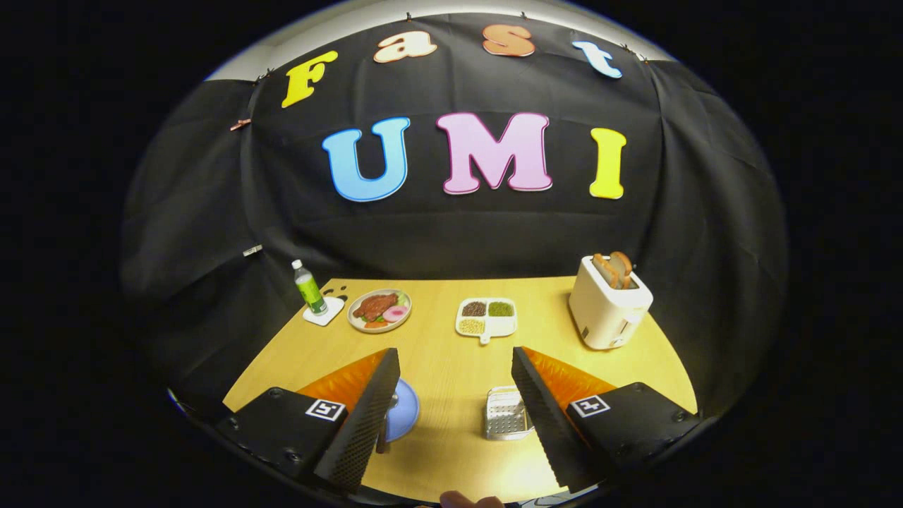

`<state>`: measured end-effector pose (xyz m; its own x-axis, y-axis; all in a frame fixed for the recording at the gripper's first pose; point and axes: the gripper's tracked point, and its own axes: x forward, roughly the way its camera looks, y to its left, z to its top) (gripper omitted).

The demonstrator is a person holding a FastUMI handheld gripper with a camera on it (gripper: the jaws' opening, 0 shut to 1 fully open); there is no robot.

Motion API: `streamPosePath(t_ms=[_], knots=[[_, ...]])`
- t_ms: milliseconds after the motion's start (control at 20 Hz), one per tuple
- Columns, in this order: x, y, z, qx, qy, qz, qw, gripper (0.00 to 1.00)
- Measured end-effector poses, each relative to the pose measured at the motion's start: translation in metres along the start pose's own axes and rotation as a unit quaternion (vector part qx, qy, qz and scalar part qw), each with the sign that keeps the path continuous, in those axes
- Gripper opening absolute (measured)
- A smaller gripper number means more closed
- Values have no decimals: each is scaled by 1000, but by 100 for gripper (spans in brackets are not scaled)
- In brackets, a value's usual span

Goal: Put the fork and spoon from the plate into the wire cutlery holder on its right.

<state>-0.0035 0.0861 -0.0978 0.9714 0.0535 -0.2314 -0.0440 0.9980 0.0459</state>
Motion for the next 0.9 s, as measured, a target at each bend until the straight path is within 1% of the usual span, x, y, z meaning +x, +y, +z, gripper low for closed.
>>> streamPosePath(t_ms=[200,300,450,600,750,900], knots=[[26,34,-41,-20,62,32,997,99],[38,53,-64,-32,101,52,993,99],[59,75,-99,-70,140,69,985,100],[77,98,-141,-97,184,88,974,100],[90,113,-188,-98,246,102,959,100],[104,118,-216,-102,283,101,948,100]])
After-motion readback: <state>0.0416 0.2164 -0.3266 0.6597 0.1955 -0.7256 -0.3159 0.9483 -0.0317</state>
